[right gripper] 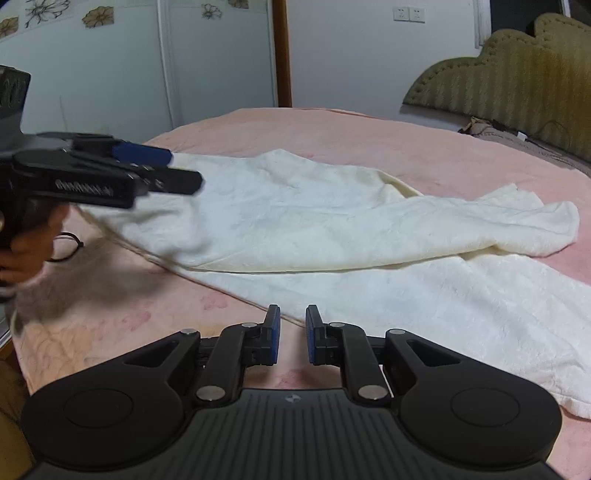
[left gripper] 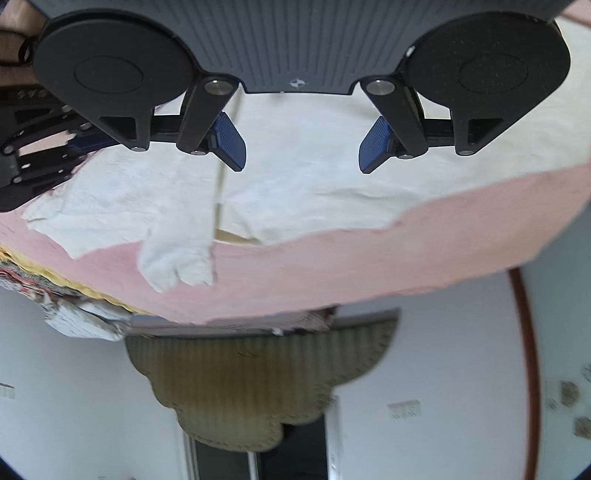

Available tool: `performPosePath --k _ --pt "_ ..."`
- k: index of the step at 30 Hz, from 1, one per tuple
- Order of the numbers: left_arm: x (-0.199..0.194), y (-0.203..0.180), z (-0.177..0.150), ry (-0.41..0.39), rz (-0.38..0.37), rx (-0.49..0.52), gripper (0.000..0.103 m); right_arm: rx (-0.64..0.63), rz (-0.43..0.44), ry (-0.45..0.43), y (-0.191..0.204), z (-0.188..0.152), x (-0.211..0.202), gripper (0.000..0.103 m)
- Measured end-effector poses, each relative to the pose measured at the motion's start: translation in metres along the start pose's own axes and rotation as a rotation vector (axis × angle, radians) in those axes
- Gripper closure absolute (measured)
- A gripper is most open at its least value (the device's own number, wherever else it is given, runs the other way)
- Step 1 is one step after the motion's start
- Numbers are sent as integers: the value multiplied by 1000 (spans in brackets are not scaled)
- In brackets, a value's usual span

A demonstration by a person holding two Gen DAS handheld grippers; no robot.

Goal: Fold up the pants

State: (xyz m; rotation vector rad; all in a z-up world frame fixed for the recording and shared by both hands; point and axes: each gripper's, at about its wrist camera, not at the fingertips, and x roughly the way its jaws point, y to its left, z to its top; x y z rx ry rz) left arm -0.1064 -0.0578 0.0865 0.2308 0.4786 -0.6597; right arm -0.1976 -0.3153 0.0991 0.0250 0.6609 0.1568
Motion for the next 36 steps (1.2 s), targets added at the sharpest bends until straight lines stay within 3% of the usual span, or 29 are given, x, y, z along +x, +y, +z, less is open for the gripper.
performPosePath --k 2,5,9,10,13,14,18,21,23,28,32,34,36 --pt "14 -5 -5 17 -27 -15 32 25 -10 29 -5 -9 11 89" --pt "23 -14 -14 32 -17 -1 33 30 24 -17 -11 -22 10 89" --pt "30 -23 -20 54 2 22 43 25 85 -44 -19 -28 7 82" --pt "29 -22 -23 53 4 13 43 34 113 -44 -21 -28 7 71" --pt "31 -26 -25 50 14 -3 43 9 266 -25 -15 -28 9 0" --pt "31 -27 -25 49 21 0 43 -30 281 -9 -7 -28 10 0" --pt "38 -30 -21 40 39 10 43 -138 194 15 18 -30 10 0" --pt "40 -29 -16 33 36 7 49 -58 200 6 8 -29 0 0" --pt "43 -29 -13 40 21 0 54 45 152 -11 -8 -29 -14 0" --pt "57 -39 -9 77 -33 32 54 272 -96 -7 -51 -15 -40 0" --pt "65 -57 -9 86 -73 100 54 221 -274 -25 -77 29 -29 0" --pt "73 -61 -8 105 -83 108 63 212 -391 2 -96 55 -7 0" --pt "78 -61 -7 114 -90 115 73 204 -443 -3 -114 80 20 0"
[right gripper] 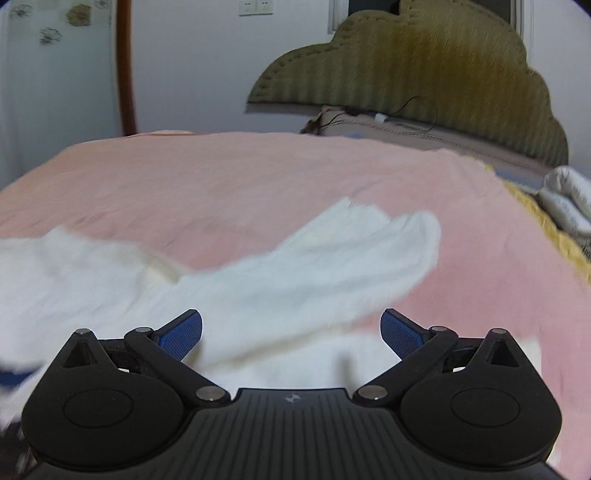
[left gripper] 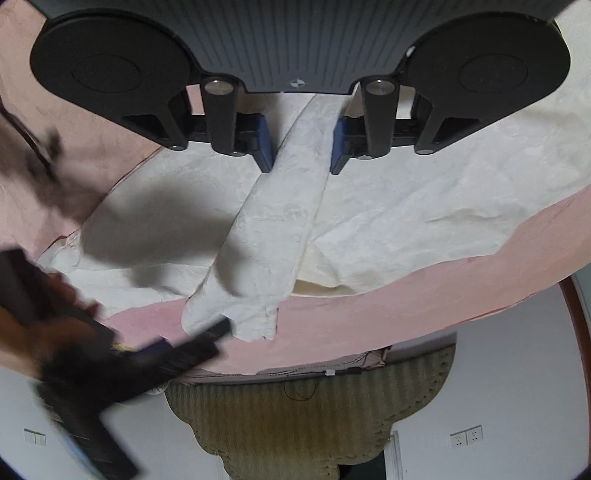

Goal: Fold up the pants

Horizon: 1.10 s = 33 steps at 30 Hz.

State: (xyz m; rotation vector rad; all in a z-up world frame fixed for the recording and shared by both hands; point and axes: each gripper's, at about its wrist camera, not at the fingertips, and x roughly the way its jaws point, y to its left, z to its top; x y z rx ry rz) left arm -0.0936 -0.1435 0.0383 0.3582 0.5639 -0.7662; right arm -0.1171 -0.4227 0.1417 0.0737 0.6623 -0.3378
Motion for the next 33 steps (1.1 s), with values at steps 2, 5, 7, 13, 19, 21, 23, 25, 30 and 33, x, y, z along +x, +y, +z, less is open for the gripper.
performPosePath --k 2,5,7,13,19,21,23,25,30,33 --pt "3 1 1 -1 -7 4 76 36 -34 13 0 25 35 0" --pt "9 5 1 -2 -23 0 76 127 -91 63 -6 54 85 0" --pt "14 7 3 -2 -40 -6 75 161 -125 105 -8 69 114 0" --pt "22 12 8 9 -92 -39 66 156 -230 233 -5 80 182 9" --pt "26 21 12 24 -116 -90 88 220 -224 157 -10 80 181 88" --pt "26 23 12 23 -118 -101 94 280 -191 126 -15 82 173 91" --pt "25 23 13 14 -106 -98 96 356 -170 84 -25 83 164 93" --pt "23 23 14 1 -95 -80 96 437 -124 29 -36 79 148 94" --pt "12 14 15 -47 -74 4 97 605 -63 -132 -72 57 83 95" --pt "0 5 12 -80 -76 66 97 701 -41 -213 -98 25 30 95"
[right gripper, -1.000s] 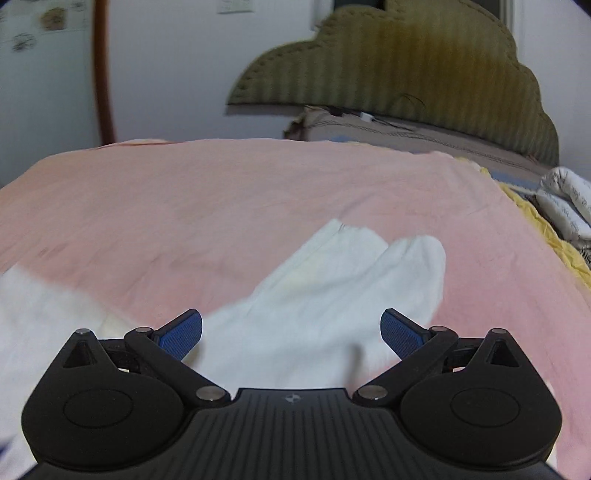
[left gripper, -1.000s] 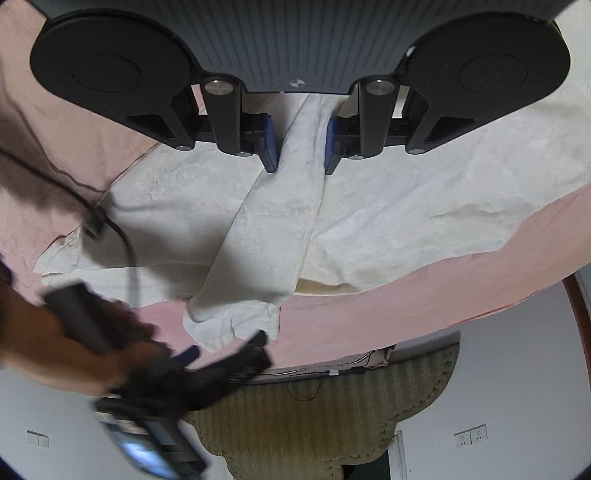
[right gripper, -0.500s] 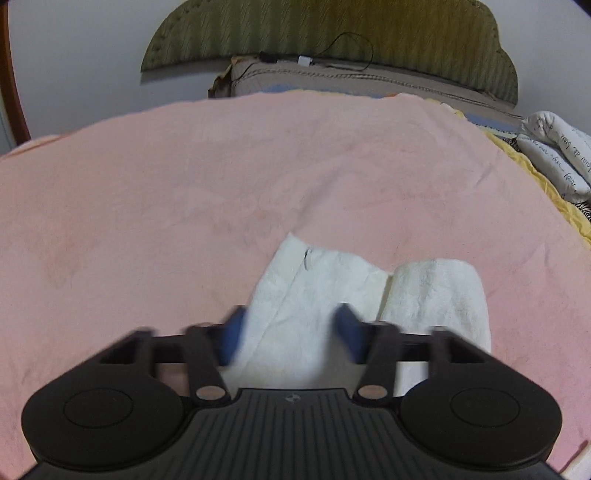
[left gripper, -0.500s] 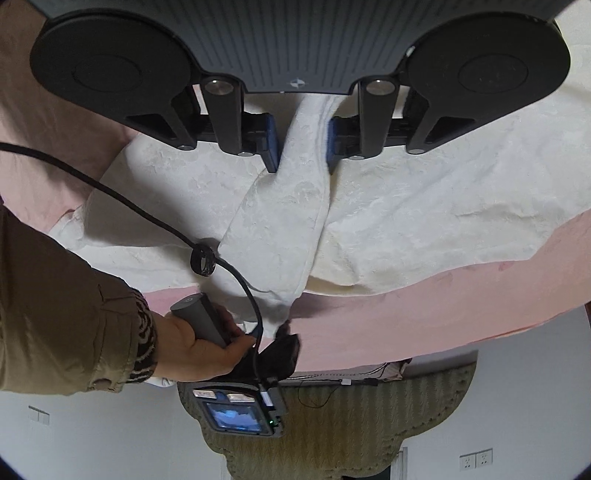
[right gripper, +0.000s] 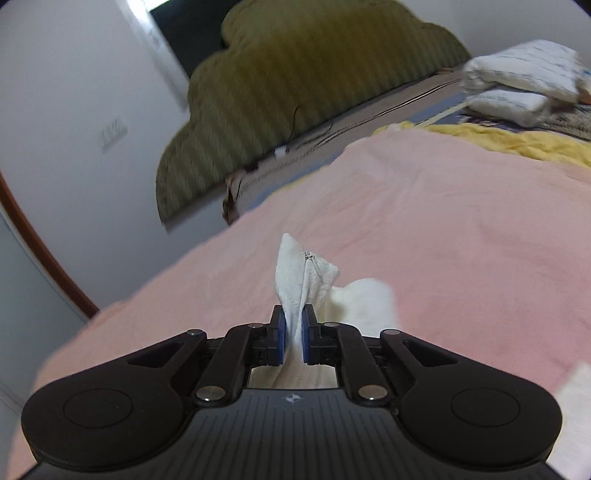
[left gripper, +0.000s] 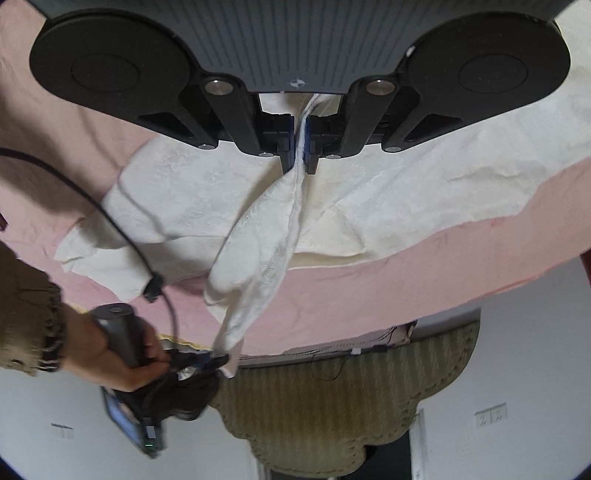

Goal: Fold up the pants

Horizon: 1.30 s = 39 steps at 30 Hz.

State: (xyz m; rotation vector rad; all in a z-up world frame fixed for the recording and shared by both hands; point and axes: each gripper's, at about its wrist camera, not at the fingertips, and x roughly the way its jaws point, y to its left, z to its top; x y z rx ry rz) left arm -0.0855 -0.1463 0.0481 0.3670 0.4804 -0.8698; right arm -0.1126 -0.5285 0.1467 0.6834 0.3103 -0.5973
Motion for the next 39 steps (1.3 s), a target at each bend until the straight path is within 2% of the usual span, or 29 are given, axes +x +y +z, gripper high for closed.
performPosePath --k 2,6,11,16,21,25,26,27,28,29,30,31,33,36,37,39 --pt "-9 -9 -2 -27 7 57 98 29 32 -19 -32 1 -38 95" --pt "-17 -19 -7 -37 -2 117 98 134 0 -50 -97 -16 -101 94" --pt "-14 -27 -13 -16 15 144 98 271 -45 -27 -151 -53 -131 94" --pt "-36 -23 -11 -54 12 162 98 312 -40 -73 -160 -74 -158 94" --pt "-24 -36 -25 17 2 235 98 305 -80 -45 -172 -80 -168 94" --pt "-14 -39 -36 47 8 251 97 277 -183 -55 -182 -77 -170 93" --pt "-17 -37 -35 43 7 241 93 288 -180 -36 -187 -75 -171 93" --pt "-22 -35 -32 39 -1 226 82 300 -183 -39 -188 -73 -175 93" --pt "-27 -32 -29 34 -19 206 81 271 -201 -70 -185 -70 -184 93" --pt "-33 -30 -25 28 -45 188 80 214 -237 -120 -178 -67 -192 93" --pt "-41 -29 -21 13 -73 173 75 139 -260 -164 -168 -65 -199 93" --pt "-47 -29 -17 -9 -95 165 71 62 -248 -184 -155 -61 -201 92" --pt "-56 -32 -10 -53 -103 156 49 -71 -145 -124 -131 -59 -188 92" --pt "-55 -35 -4 -95 -5 125 42 -134 -39 49 -112 -65 -147 92" --pt "-49 -33 -3 -86 26 111 42 -147 -51 91 -112 -70 -132 92" --pt "-33 -24 -5 -5 82 89 42 -189 -148 146 -117 -78 -110 93"
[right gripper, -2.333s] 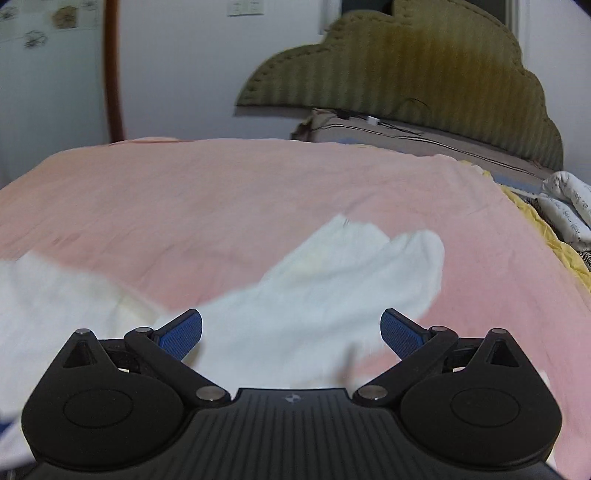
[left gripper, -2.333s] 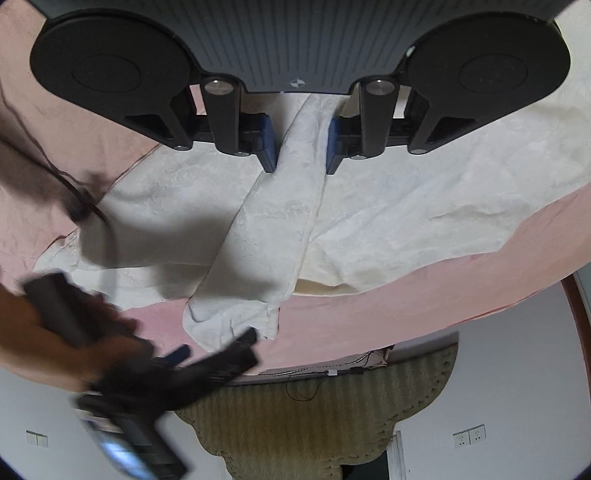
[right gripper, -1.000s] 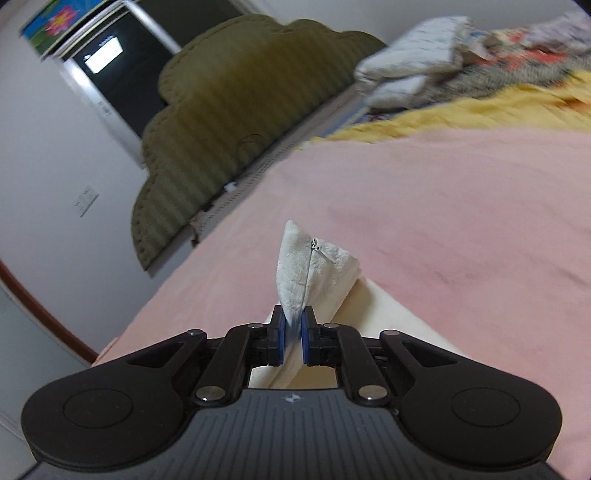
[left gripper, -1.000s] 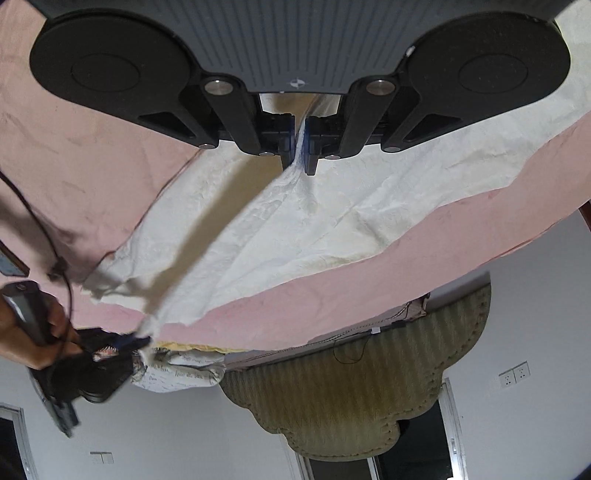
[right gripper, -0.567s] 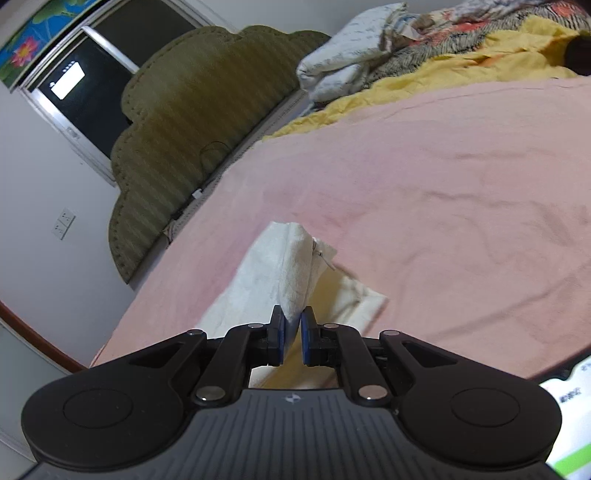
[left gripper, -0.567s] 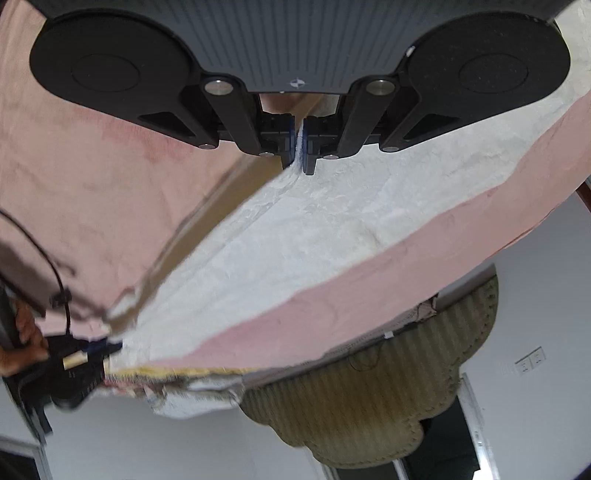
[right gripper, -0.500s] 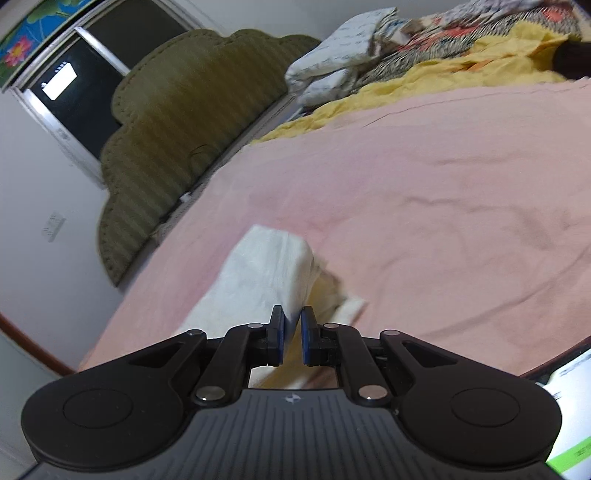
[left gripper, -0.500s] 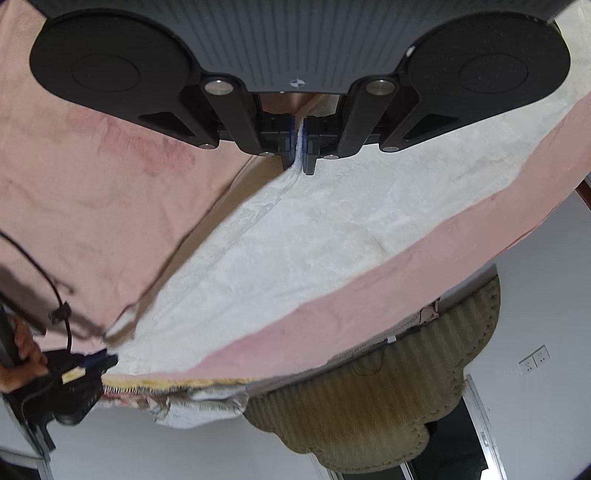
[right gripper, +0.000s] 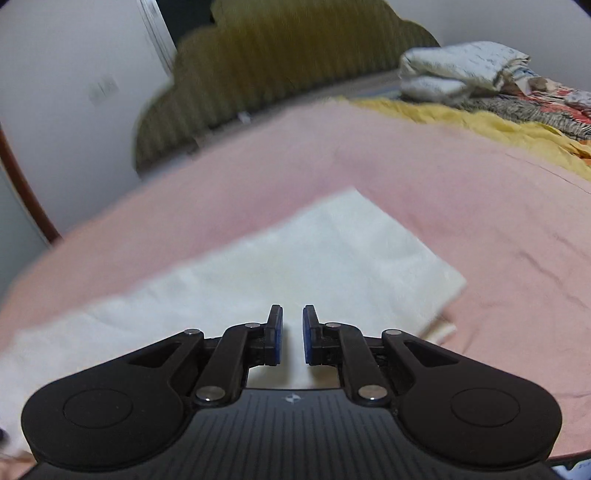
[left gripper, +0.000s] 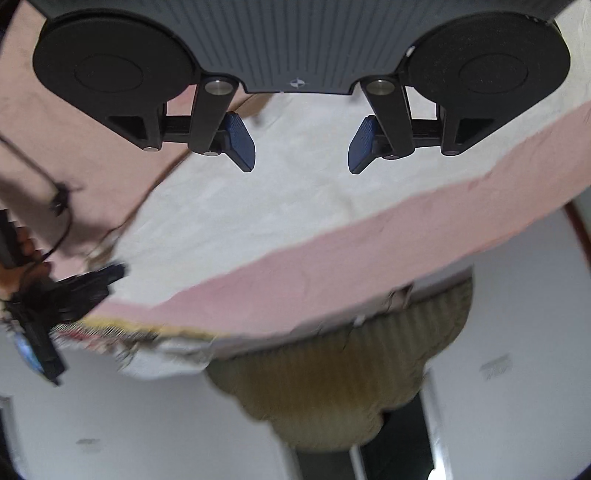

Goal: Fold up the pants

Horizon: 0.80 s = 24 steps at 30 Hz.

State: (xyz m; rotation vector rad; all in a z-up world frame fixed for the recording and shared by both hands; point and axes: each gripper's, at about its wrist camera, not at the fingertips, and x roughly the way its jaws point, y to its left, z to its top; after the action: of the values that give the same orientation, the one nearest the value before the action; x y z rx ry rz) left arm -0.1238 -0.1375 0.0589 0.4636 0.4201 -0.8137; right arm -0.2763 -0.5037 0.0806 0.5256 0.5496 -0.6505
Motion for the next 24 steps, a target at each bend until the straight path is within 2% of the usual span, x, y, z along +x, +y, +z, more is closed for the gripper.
performPosePath --k 2,4,7,9,10,12,13,15,16,18,20,24 --pt "17 5 -6 88 50 -2 43 -4 -74 -20 -6 -7 2 93" --pt "21 7 -9 115 109 -13 44 -8 -80 -64 1 -11 -14 91" --pt "9 15 -6 53 137 -94 43 -142 71 -88 35 -25 -36 91" --pt "5 21 -7 58 164 -150 43 -230 168 -49 64 -33 -37 91" --pt "4 25 -8 66 170 -173 43 -265 186 -16 72 -38 -33 91" --pt "-2 32 -10 73 176 -212 43 -313 124 34 79 -46 -17 92" --pt "-8 38 -12 68 192 -237 43 -287 113 40 75 -47 -13 92" --pt "-20 47 -16 42 218 -289 43 -235 92 14 74 -48 -26 91" --pt "-24 53 -17 40 231 -321 43 -263 84 -17 82 -50 -36 89" --pt "-28 61 -18 47 252 -382 43 -343 179 -62 103 -59 -58 89" --pt "-30 64 -18 61 249 -399 43 -399 301 -29 129 -67 -65 88" --pt "-36 62 -18 87 277 -388 40 -421 384 32 168 -82 -59 88"
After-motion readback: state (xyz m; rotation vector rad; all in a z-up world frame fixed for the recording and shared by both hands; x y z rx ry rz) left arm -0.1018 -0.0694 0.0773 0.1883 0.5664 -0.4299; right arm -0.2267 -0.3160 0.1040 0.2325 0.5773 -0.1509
